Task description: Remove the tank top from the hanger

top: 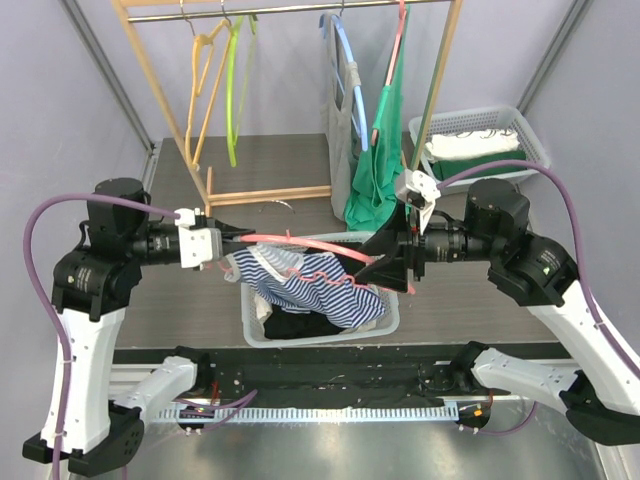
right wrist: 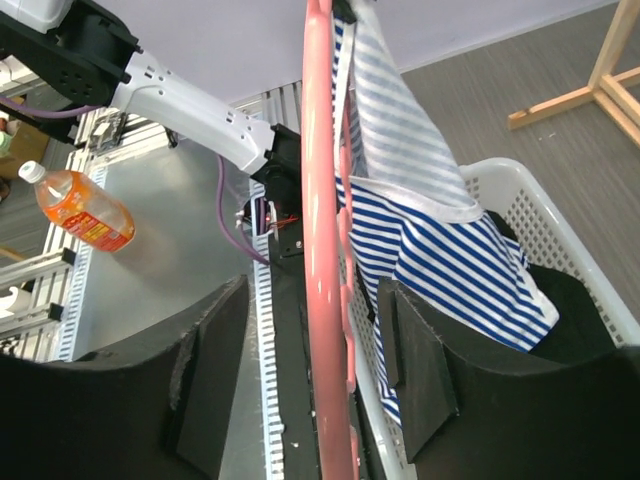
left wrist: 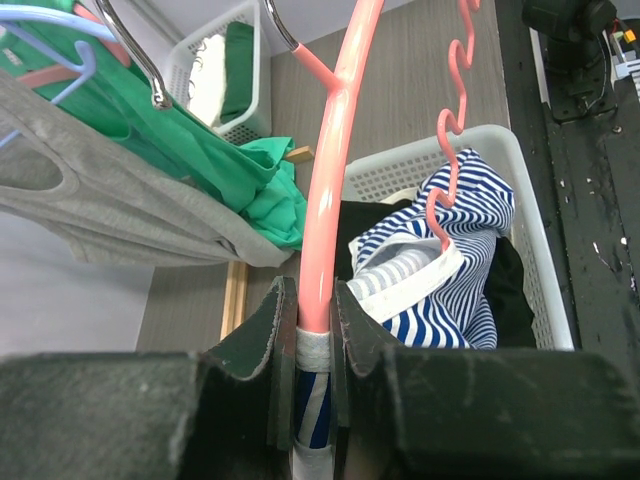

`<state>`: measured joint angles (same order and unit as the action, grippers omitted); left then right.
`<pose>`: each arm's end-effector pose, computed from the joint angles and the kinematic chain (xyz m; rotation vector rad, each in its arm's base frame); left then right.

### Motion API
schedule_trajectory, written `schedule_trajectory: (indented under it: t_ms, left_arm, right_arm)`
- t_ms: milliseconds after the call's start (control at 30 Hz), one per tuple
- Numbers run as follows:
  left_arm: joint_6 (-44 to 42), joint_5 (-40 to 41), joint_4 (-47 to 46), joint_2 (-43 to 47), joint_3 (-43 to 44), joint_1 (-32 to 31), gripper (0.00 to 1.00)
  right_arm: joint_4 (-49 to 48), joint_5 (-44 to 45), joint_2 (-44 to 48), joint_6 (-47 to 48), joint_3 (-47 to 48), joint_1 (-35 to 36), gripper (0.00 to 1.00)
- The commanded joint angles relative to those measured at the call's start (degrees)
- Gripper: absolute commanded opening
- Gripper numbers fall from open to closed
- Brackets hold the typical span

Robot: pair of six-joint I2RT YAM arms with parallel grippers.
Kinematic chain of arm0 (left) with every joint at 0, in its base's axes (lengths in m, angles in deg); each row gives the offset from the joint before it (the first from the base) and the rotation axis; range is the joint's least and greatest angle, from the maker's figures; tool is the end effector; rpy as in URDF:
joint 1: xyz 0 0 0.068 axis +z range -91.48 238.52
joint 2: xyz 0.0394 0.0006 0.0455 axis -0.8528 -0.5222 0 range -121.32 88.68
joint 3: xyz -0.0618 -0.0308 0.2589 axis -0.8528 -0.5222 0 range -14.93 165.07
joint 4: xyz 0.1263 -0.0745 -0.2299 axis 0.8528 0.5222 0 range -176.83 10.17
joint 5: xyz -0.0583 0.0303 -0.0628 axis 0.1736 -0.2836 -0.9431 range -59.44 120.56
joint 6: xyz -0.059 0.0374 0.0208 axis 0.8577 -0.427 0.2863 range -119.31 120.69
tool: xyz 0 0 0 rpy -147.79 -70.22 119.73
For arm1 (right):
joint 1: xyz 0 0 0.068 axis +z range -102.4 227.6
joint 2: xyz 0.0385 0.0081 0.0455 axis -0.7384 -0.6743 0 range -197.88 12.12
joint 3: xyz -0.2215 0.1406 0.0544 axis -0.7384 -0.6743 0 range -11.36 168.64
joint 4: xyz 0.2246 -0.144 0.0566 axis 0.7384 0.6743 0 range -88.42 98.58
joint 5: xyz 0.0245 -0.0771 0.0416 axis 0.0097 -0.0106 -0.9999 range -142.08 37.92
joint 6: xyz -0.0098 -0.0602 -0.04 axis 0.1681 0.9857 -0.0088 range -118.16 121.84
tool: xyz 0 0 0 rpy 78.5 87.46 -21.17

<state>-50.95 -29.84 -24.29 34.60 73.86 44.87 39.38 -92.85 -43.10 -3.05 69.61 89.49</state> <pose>0.1208 -0.0835 0.4703 1.4552 1.1378 -0.6173 0.1187 0.1597 0.4669 -1.0935 1.5482 1.2022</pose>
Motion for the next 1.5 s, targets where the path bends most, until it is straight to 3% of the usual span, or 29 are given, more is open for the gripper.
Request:
schedule_trajectory:
  t_ms: [0, 67, 167, 200, 267, 333, 367, 400, 533, 633, 767, 867, 933, 1000, 1100, 1467]
  left_arm:
    - [2.0, -1.0, -5.1, -0.7, 3.0, -0.2, 0.00]
    - [2.4, -1.3, -5.4, -0.8, 3.2, -0.2, 0.00]
    - [2.7, -1.2, -5.5, -0.8, 3.2, -0.2, 0.00]
    - [2.7, -1.0, -5.6, -0.6, 3.1, -0.2, 0.00]
    - [2.9, -0.9, -5.9, -0.5, 2.5, -0.2, 0.01]
    - [6.8, 0.2, -10.5, 0.5, 1.1, -0.2, 0.30]
    - [8.7, 0.7, -12.9, 1.1, -1.4, -0.2, 0.82]
    - [10.0, 1.1, -15.1, 2.0, -2.8, -0.2, 0.99]
    - [18.8, 6.0, -31.2, 6.4, -9.9, -0.2, 1.00]
    - [26.9, 12.6, -36.2, 8.4, -10.2, -0.2, 1.00]
    - [38.2, 22.7, -36.3, 10.6, -11.6, -0.2, 1.00]
    - [47.7, 22.5, -33.7, 12.5, -15.5, -0.2, 1.00]
    - [58.9, 23.0, -33.2, 12.0, -17.6, -0.2, 1.00]
    - [68.5, 22.4, -32.8, 10.7, -17.7, -0.2, 1.00]
    - [76.1, 22.0, -32.1, 6.3, -15.3, -0.2, 1.00]
    - [80.1, 33.1, -33.5, 2.3, -9.6, -1.3, 1.00]
  right_arm:
    - [-0.4, -1.9, 1.2, -0.8, -1.1, -0.1, 0.56]
    - [0.0, -1.6, 1.2, -0.8, -1.3, -0.1, 0.48]
    - [0.4, -0.5, 1.2, -0.9, -1.1, -0.1, 0.24]
    - [0.3, 0.2, 1.3, -1.0, -0.9, 0.0, 0.11]
    - [0.4, 3.1, 1.5, -1.3, -0.5, 0.0, 0.02]
    - [0.6, 5.3, 2.2, -1.3, 0.9, 0.0, 0.01]
    - [0.8, 7.7, 2.4, -1.3, 1.6, -0.1, 0.01]
    - [1.0, 8.9, 2.6, -1.4, 2.9, 0.0, 0.01]
    - [2.6, 14.9, 3.7, -0.3, 5.5, -0.1, 0.01]
    - [4.9, 19.1, 4.0, 0.8, 6.7, -0.1, 0.01]
    - [3.5, 21.1, 5.5, 0.7, 6.0, -0.1, 0.01]
    - [1.9, 20.8, 6.0, 0.3, 5.3, 0.0, 0.01]
    - [1.7, 20.1, 5.7, 0.2, 5.3, -0.1, 0.01]
    - [1.7, 19.7, 5.5, 0.1, 5.3, 0.0, 0.01]
    - [1.2, 19.8, 5.6, 0.0, 4.8, -0.1, 0.01]
    - [-0.6, 19.9, 4.3, -0.2, 3.9, -0.1, 0.01]
